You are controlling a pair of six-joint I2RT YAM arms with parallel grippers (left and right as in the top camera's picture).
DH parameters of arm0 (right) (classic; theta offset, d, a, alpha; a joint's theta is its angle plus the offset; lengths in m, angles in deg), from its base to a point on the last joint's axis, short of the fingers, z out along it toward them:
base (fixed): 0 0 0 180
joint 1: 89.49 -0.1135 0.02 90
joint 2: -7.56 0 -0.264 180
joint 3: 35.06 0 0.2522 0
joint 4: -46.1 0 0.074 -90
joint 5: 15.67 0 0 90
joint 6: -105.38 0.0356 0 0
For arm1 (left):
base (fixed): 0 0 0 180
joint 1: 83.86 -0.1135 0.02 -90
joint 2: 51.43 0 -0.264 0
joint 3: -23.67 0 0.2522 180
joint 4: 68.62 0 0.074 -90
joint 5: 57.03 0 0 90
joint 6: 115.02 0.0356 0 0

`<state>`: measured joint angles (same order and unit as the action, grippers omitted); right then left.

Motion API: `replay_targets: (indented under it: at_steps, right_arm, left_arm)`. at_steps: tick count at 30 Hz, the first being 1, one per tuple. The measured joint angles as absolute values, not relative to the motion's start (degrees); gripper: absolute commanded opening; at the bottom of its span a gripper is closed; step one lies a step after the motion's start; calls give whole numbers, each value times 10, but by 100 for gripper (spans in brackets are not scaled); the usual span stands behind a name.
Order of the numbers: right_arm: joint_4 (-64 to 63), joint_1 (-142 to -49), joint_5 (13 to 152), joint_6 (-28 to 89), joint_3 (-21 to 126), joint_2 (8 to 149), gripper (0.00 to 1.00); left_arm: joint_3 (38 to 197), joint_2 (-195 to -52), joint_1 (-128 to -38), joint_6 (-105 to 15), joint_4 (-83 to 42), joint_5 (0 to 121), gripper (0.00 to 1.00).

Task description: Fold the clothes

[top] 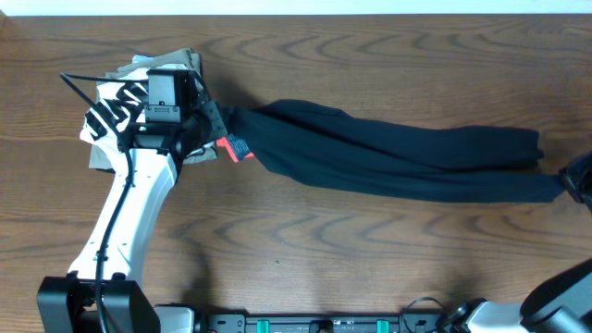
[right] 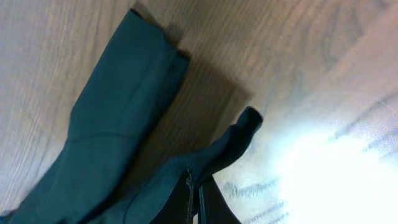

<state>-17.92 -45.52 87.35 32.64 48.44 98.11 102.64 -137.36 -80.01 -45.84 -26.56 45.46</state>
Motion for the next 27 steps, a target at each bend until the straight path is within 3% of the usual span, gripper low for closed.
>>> replay_targets:
  at_steps: [14,27]
  right_arm:
    - [-187,-491,848,328,571,1120,1]
    - [-109,-520,848,363,577,1136,2]
  left_arm:
    - [1026,-1428,-800,-458,-338,441,6]
    - [1026,-1495,-800,-462,-446,441,6]
